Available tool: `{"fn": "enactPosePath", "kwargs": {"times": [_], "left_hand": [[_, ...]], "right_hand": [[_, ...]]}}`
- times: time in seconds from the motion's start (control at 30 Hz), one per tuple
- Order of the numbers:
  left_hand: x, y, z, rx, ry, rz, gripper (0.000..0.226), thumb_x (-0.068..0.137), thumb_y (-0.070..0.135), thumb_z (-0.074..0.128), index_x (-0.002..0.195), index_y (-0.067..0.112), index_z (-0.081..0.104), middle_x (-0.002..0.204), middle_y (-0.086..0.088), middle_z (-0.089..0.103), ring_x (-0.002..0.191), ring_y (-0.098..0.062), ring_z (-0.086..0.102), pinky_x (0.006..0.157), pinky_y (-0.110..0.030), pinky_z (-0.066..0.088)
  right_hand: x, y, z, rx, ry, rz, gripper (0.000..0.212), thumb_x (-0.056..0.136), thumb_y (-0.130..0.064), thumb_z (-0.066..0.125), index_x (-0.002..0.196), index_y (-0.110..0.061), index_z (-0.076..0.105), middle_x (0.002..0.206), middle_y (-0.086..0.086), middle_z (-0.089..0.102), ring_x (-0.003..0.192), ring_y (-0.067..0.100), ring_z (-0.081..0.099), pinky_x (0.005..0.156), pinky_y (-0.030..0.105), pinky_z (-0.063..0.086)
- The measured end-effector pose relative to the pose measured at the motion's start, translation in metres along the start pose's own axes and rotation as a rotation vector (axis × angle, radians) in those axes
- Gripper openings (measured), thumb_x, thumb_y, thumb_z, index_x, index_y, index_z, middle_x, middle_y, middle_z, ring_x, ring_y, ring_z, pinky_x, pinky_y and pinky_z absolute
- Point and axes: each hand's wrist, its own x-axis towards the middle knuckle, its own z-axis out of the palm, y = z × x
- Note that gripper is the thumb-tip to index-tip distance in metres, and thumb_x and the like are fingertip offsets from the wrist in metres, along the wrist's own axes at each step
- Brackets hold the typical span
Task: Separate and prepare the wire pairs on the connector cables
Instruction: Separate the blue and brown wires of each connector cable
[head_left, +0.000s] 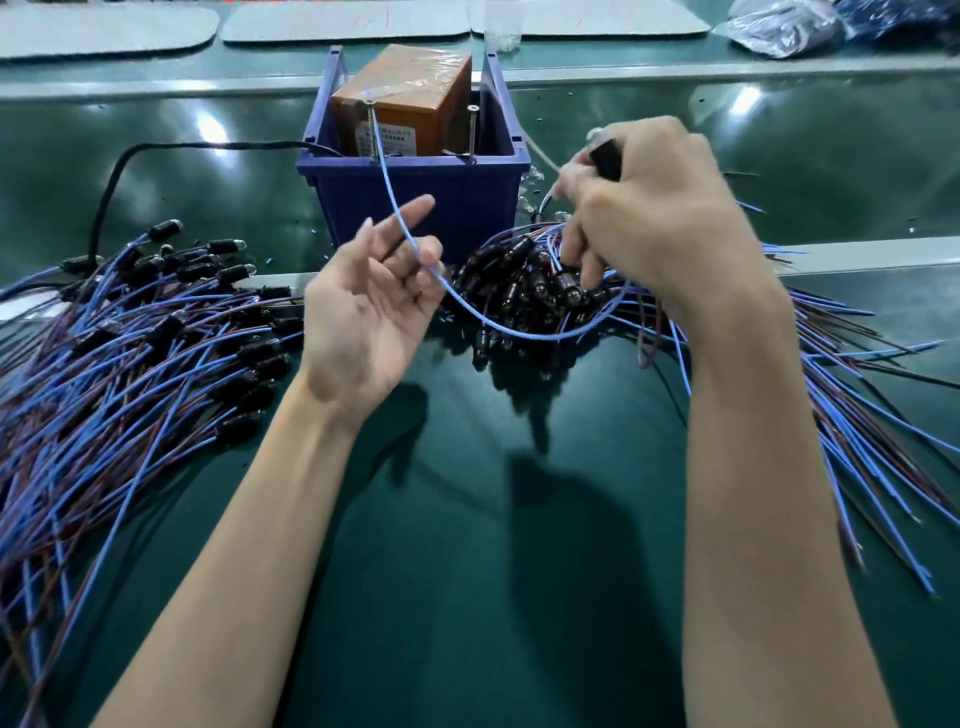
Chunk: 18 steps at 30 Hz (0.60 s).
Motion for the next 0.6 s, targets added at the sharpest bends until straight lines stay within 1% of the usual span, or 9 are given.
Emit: {"fn": "enactPosePath", "kwargs": {"times": [0.1, 0.17, 0.2, 0.3, 0.33, 0.4, 0.47, 0.53, 0.6], "left_hand": [[0.004, -0.002, -0.001, 0.234, 0.231, 0.154, 0.033, 0.105, 0.020, 0.024, 0.101, 0.012, 0.055, 0.049, 0.008, 0.045, 0.048, -0.006, 0.035, 0.055, -0.019, 0.031], [0.005, -0.005, -0.002, 0.396, 0.372, 0.237, 0.027, 0.105, 0.015, 0.029, 0.097, 0.015, 0.055, 0.045, 0.010, 0.041, 0.044, -0.006, 0.029, 0.049, -0.018, 0.024], [0.005, -0.007, -0.003, 0.451, 0.414, 0.271, 0.025, 0.104, 0.014, 0.032, 0.096, 0.016, 0.055, 0.043, 0.010, 0.040, 0.042, -0.006, 0.028, 0.047, -0.018, 0.022], [0.002, -0.014, -0.005, 0.539, 0.471, 0.394, 0.024, 0.103, 0.016, 0.038, 0.083, 0.017, 0.053, 0.042, 0.011, 0.036, 0.042, -0.007, 0.027, 0.047, -0.023, 0.021], [0.002, -0.016, -0.004, 0.551, 0.475, 0.439, 0.027, 0.103, 0.018, 0.039, 0.079, 0.017, 0.050, 0.042, 0.012, 0.036, 0.042, -0.007, 0.026, 0.047, -0.024, 0.021], [0.001, -0.019, -0.004, 0.556, 0.495, 0.527, 0.029, 0.102, 0.019, 0.038, 0.073, 0.017, 0.042, 0.042, 0.011, 0.035, 0.041, -0.007, 0.025, 0.045, -0.023, 0.022], [0.003, -0.020, -0.006, 0.532, 0.548, 0.584, 0.030, 0.101, 0.017, 0.035, 0.071, 0.017, 0.036, 0.042, 0.010, 0.033, 0.041, -0.008, 0.025, 0.045, -0.022, 0.024], [0.006, -0.022, -0.012, 0.532, 0.613, 0.573, 0.031, 0.100, 0.014, 0.033, 0.069, 0.017, 0.033, 0.040, 0.012, 0.033, 0.040, -0.007, 0.026, 0.044, -0.020, 0.026], [0.008, -0.024, -0.018, 0.586, 0.647, 0.514, 0.034, 0.100, 0.012, 0.034, 0.066, 0.017, 0.033, 0.037, 0.012, 0.035, 0.040, -0.005, 0.028, 0.045, -0.018, 0.027]], "right_hand": [[0.004, 0.006, 0.005, -0.003, 0.105, 0.077, 0.024, 0.089, -0.012, 0.046, 0.082, 0.003, 0.064, 0.048, 0.003, 0.063, 0.030, 0.008, 0.053, 0.041, 0.016, 0.043], [0.005, 0.007, 0.010, -0.011, 0.106, 0.110, 0.025, 0.088, -0.013, 0.046, 0.082, 0.003, 0.064, 0.049, 0.003, 0.063, 0.031, 0.008, 0.054, 0.045, 0.017, 0.046], [0.006, 0.007, 0.013, -0.012, 0.095, 0.119, 0.025, 0.089, -0.013, 0.047, 0.082, 0.004, 0.064, 0.050, 0.004, 0.064, 0.031, 0.008, 0.054, 0.046, 0.017, 0.046], [0.006, 0.004, 0.024, -0.022, 0.062, 0.119, 0.024, 0.089, -0.012, 0.047, 0.085, 0.006, 0.064, 0.061, 0.010, 0.067, 0.033, 0.007, 0.054, 0.042, 0.016, 0.047], [0.006, 0.002, 0.027, -0.028, 0.052, 0.109, 0.025, 0.088, -0.012, 0.047, 0.086, 0.007, 0.063, 0.064, 0.012, 0.068, 0.036, 0.009, 0.057, 0.045, 0.018, 0.050], [0.004, -0.001, 0.032, -0.045, 0.033, 0.087, 0.025, 0.088, -0.011, 0.046, 0.086, 0.009, 0.061, 0.065, 0.014, 0.068, 0.046, 0.017, 0.064, 0.058, 0.029, 0.057], [0.004, -0.003, 0.034, -0.044, 0.025, 0.077, 0.024, 0.088, -0.011, 0.046, 0.087, 0.008, 0.060, 0.063, 0.013, 0.068, 0.047, 0.021, 0.064, 0.064, 0.035, 0.058], [0.003, -0.004, 0.036, -0.036, 0.021, 0.082, 0.023, 0.087, -0.010, 0.046, 0.087, 0.008, 0.060, 0.062, 0.013, 0.068, 0.046, 0.020, 0.063, 0.063, 0.035, 0.058], [0.003, -0.004, 0.036, -0.037, 0.019, 0.085, 0.023, 0.088, -0.010, 0.046, 0.089, 0.007, 0.060, 0.062, 0.012, 0.068, 0.045, 0.020, 0.063, 0.062, 0.034, 0.058]]}}
